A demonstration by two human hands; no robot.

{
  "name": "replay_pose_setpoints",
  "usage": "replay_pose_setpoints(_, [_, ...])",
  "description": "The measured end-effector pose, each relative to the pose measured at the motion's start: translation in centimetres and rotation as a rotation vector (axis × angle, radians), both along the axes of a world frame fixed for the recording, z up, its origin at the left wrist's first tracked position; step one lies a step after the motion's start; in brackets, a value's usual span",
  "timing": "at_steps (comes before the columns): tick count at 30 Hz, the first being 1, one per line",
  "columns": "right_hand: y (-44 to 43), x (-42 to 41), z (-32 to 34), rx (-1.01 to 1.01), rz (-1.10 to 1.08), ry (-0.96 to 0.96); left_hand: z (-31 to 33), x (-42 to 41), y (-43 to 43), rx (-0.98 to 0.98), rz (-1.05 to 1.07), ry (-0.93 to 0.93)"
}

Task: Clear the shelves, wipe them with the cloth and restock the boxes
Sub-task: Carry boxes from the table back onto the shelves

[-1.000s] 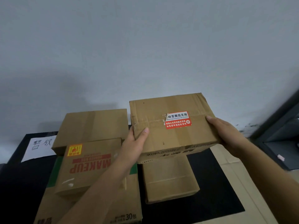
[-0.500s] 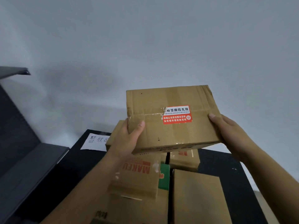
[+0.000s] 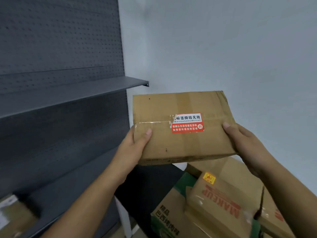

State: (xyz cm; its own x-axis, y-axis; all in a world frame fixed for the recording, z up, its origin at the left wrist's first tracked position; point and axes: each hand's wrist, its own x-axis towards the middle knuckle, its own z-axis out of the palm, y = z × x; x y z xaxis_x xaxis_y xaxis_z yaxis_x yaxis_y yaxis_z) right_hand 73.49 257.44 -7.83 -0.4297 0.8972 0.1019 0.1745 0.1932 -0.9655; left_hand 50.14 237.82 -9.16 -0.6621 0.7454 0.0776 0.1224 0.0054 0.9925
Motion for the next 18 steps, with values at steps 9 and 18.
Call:
replay_pose_setpoints(9, [-10.7, -14.7, 3.4, 0.065, 0.295, 0.042, 3.0, -8.0, -16.3, 0.06, 0.319, 0.074])
replay_pose_setpoints(18, [-24.6, -24.0, 8.0, 0.132, 0.516, 0.097, 7.1, -11.8, -33.2, 0.121, 0.528, 0.156])
